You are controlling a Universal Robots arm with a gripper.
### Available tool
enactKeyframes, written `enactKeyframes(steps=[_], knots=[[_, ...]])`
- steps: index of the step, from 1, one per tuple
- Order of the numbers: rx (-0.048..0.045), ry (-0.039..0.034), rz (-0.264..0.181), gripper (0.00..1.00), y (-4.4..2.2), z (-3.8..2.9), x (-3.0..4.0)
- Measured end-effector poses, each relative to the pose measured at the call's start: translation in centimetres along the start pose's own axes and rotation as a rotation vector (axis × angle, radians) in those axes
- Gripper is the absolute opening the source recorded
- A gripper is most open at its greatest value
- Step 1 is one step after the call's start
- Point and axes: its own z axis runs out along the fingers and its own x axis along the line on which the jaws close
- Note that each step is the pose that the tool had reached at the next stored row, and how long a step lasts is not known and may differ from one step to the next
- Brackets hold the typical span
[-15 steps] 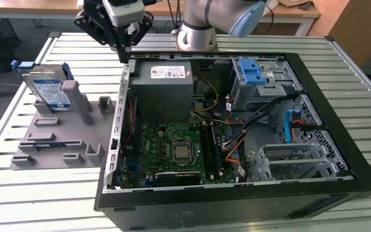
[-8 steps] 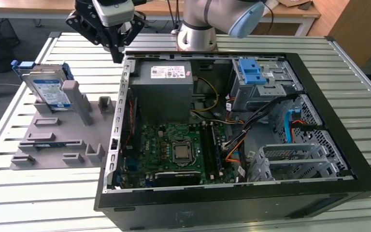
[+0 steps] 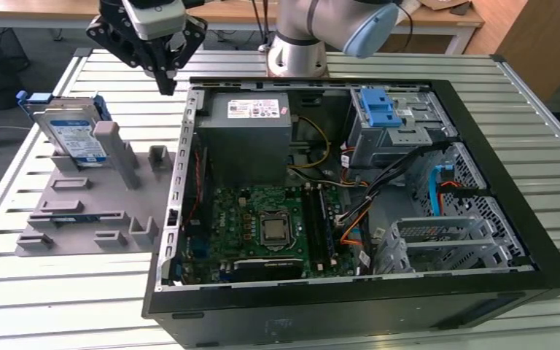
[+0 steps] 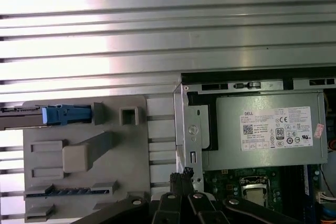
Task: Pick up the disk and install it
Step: 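Reach for the disk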
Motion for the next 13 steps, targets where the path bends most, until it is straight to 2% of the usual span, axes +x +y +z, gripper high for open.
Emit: enactKeyframes(steps=[13], knots=[[0.0,0.0,0.0,0.11,-0.02,0.09,2.02]])
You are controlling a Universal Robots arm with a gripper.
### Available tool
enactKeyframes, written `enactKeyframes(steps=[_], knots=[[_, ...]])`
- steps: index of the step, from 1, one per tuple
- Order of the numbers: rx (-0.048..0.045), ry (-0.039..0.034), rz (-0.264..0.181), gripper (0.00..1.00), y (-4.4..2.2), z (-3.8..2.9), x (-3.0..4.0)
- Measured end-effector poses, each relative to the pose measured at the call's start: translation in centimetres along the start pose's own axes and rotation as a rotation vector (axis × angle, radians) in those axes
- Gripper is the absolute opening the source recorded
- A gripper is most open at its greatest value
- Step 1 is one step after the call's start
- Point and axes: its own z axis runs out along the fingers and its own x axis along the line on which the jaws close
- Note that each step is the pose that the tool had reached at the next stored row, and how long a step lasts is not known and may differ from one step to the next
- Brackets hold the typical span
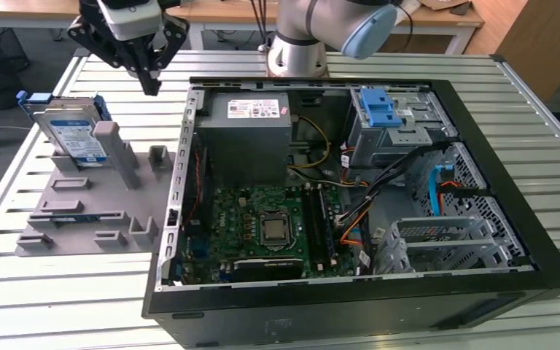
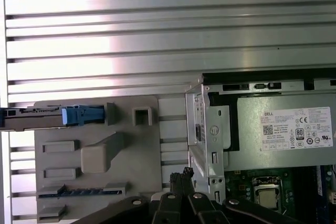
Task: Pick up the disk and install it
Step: 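Reach for the disk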
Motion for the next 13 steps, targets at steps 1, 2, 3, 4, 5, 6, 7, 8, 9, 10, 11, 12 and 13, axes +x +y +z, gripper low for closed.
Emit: enactKeyframes(steps=[1,2,3,4,5,6,7,8,9,10,11,12,13], knots=[[0.0,0.0,0.0,0.11,-0.01,0.01,0.11],[0.0,0.0001,0.0,0.11,-0.01,0.03,0.22],[0.0,0.0,0.0,0.11,-0.01,0.05,0.32],[0.0,0.0001,0.0,0.11,-0.02,0.07,0.42],[0.0001,0.0001,0.0,0.11,-0.02,0.08,0.53],[0.0001,0.0001,0.0,0.11,-0.03,0.1,0.63],[0.0,0.0,0.0,0.11,-0.03,0.12,0.74],[0.0,0.0,0.0,0.11,-0.04,0.14,0.83],[0.0,0.0,0.0,0.11,-0.04,0.16,0.92],[0.0,0.0,0.0,0.11,-0.05,0.18,1.03],[-0.0001,0.0,0.0,0.11,-0.05,0.19,1.16],[0.0001,0.0001,0.0,0.11,-0.06,0.19,1.29],[0.0001,0.0001,0.0,0.11,-0.06,0.2,1.43]])
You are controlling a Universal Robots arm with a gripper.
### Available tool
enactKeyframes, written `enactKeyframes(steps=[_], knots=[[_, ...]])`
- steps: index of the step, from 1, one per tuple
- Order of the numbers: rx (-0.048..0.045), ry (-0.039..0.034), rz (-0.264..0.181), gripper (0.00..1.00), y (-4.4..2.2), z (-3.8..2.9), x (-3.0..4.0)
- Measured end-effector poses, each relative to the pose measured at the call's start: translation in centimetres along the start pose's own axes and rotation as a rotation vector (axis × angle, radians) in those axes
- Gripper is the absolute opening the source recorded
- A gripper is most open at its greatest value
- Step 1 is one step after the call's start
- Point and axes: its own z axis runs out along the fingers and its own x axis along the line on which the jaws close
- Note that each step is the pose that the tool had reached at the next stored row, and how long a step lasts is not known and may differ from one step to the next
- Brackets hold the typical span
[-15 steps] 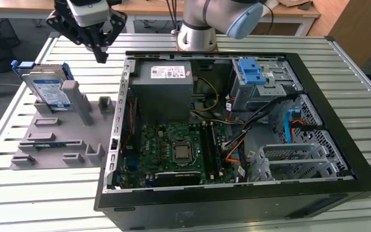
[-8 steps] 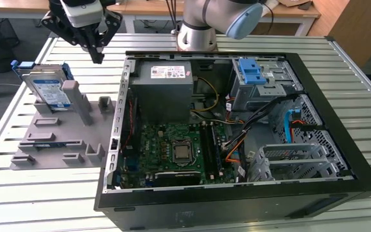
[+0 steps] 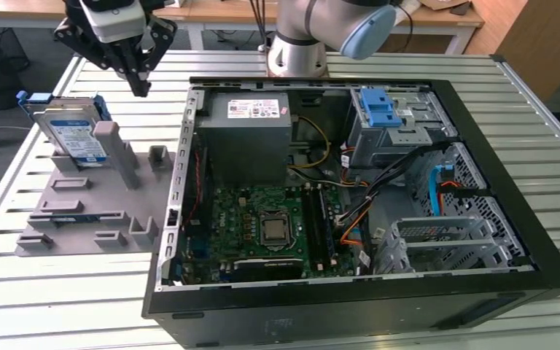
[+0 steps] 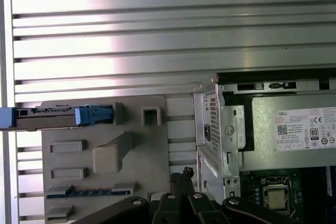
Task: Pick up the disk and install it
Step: 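Reach for the disk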
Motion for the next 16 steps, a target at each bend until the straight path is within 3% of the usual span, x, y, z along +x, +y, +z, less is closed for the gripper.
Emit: enactKeyframes(steps=[8,16], knots=[[0.0,-0.0001,0.0,0.11,-0.04,0.06,1.22],[0.0,-0.0001,0.0,0.11,-0.05,0.06,1.37]])
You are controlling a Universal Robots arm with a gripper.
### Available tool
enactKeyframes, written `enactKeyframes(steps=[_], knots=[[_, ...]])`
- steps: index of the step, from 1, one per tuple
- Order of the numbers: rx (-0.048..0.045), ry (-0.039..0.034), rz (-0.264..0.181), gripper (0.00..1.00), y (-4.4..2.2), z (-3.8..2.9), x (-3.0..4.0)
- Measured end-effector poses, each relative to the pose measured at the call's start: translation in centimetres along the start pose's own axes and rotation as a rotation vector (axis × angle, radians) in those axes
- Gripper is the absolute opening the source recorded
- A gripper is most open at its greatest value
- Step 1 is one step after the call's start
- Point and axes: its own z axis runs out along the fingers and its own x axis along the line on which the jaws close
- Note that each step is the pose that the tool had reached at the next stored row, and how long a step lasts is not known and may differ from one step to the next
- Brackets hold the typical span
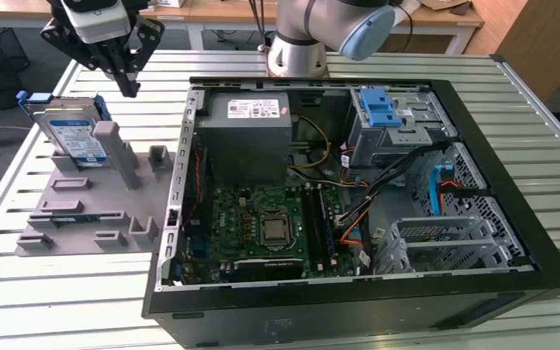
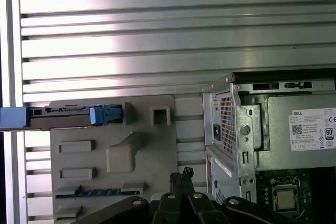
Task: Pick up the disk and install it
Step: 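Reach for the disk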
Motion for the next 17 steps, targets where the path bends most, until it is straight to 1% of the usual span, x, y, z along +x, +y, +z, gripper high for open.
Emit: enactKeyframes(steps=[3,6,12,17], knots=[[0.0,0.0,0.0,0.11,0.0,0.0,0.01],[0.0,-0.0001,0.0,0.11,-0.03,0.02,0.45],[0.0001,0.0001,0.0,0.11,-0.06,0.07,0.81],[0.0,0.0,0.0,0.11,-0.07,0.09,0.92]])
